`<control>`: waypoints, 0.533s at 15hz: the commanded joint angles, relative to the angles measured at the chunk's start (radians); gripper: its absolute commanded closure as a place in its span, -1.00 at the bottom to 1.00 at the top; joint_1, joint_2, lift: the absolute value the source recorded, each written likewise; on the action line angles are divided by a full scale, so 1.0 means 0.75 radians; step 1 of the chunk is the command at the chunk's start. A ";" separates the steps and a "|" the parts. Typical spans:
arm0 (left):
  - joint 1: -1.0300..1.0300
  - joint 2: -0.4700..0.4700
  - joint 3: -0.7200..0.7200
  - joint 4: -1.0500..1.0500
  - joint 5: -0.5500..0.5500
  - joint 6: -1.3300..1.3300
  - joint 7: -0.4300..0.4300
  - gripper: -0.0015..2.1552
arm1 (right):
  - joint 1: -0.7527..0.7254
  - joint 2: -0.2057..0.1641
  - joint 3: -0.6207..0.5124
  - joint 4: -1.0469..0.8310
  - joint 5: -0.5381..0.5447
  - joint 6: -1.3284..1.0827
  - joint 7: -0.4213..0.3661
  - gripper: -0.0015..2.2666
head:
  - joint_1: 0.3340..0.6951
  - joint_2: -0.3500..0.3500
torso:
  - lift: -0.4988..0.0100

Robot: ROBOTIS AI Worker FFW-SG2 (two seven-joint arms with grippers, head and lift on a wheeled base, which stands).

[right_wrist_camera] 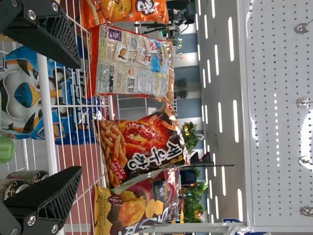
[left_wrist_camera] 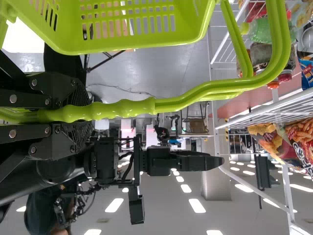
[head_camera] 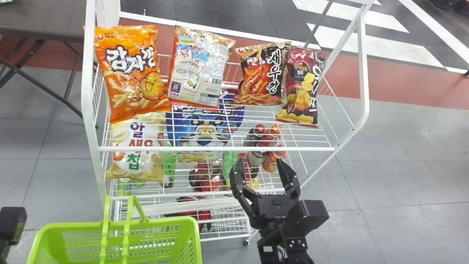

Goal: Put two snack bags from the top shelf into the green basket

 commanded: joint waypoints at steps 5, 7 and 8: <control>0.000 0.000 0.000 0.000 0.000 0.000 -0.002 0.99 | -0.010 -0.002 0.010 0.014 0.000 0.008 0.000 -0.94 | 1.00 -0.98 | 0.96; 0.000 0.000 0.000 0.000 0.000 0.000 -0.002 0.99 | -0.010 0.000 0.012 0.014 0.000 0.008 0.000 -0.94 | 1.00 -0.96 | 0.96; 0.000 0.000 0.000 0.000 0.000 0.000 -0.004 0.99 | -0.010 0.000 0.012 0.014 0.000 0.008 0.000 -0.94 | 1.00 -0.96 | 0.96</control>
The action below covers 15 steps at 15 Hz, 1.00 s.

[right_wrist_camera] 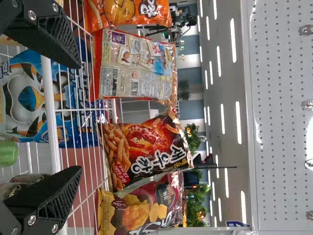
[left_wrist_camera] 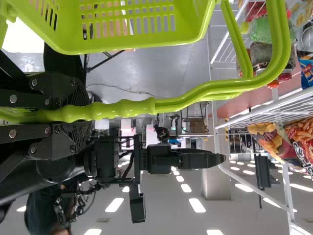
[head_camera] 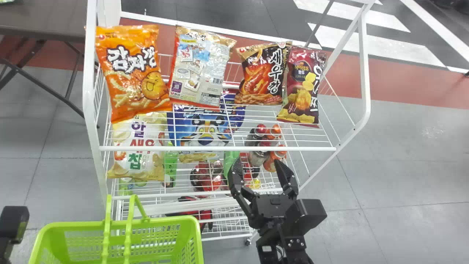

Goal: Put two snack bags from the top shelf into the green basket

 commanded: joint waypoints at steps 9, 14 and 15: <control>0.004 0.000 -0.008 0.000 -0.006 0.000 -0.003 0.99 | -0.397 -0.002 0.093 0.107 0.027 0.364 -0.002 -0.93 | 1.00 -0.80 | 0.96; -0.002 0.000 -0.014 0.000 -0.008 0.008 0.003 0.99 | -0.685 0.016 0.217 0.309 0.037 0.438 -0.061 -0.93 | 1.00 -0.50 | 0.96; -0.014 0.006 -0.024 0.004 -0.008 0.012 0.003 0.99 | -0.732 0.027 0.224 0.338 0.037 0.454 -0.065 -0.93 | 1.00 -0.46 | 0.96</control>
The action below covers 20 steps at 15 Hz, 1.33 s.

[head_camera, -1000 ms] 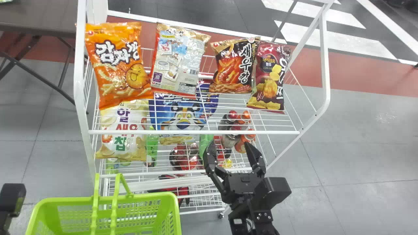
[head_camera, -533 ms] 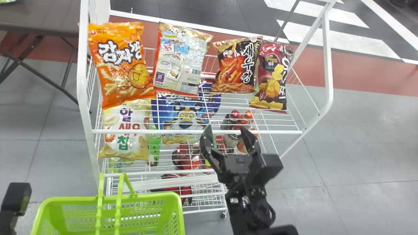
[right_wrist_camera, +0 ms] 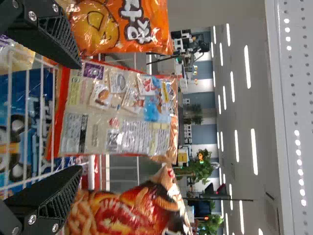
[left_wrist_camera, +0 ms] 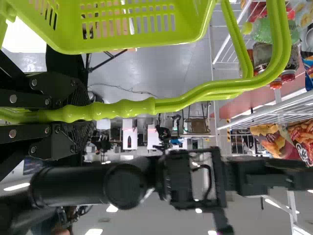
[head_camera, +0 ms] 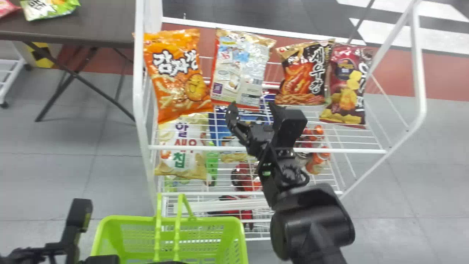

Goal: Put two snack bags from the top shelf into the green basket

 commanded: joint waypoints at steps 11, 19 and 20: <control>-0.079 0.028 -0.044 0.048 -0.002 0.030 -0.012 0.99 | -0.547 0.017 0.043 0.536 0.004 0.142 -0.058 -0.94 | 1.00 -0.33 | 0.96; -0.101 0.026 -0.067 0.069 -0.002 0.026 -0.014 0.99 | -0.696 0.017 0.054 0.812 0.100 0.138 0.038 -0.22 | 1.00 -0.36 | 0.96; -0.101 0.026 -0.067 0.069 -0.004 0.026 -0.014 0.99 | -0.696 0.017 0.054 0.812 0.098 0.150 0.040 0.43 | 1.00 -0.35 | 0.96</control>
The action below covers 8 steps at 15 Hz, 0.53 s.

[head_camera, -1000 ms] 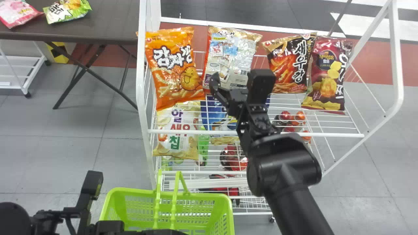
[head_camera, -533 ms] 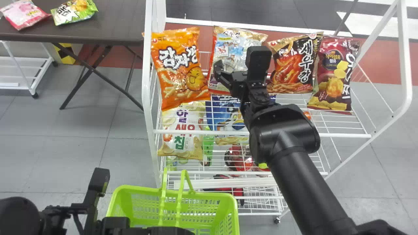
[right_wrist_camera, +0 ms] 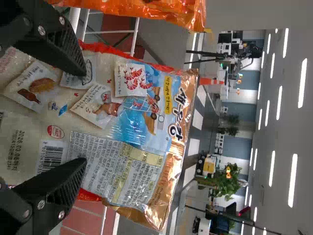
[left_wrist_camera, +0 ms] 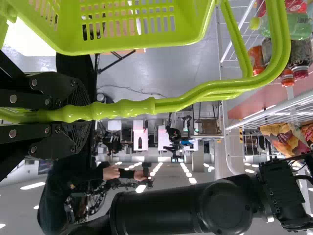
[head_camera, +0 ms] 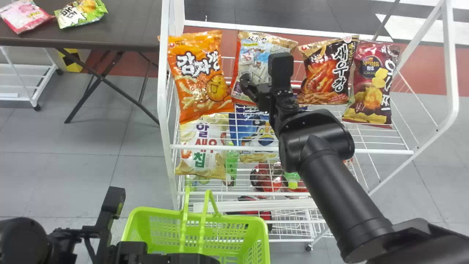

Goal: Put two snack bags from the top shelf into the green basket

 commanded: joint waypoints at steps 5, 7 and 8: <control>0.002 0.002 0.000 0.000 0.001 0.000 0.002 0.99 | 0.075 0.001 -0.002 -0.099 0.008 -0.002 -0.001 0.98 | 1.00 -0.35 | 0.96; 0.002 0.002 0.000 -0.002 0.003 0.004 0.002 0.99 | 0.126 0.001 -0.008 -0.177 0.021 0.002 -0.009 0.98 | 1.00 -0.34 | 0.96; 0.004 0.002 0.002 -0.002 0.003 0.004 0.004 0.99 | 0.161 0.001 -0.010 -0.226 0.023 0.010 -0.009 0.98 | 1.00 -0.34 | 0.96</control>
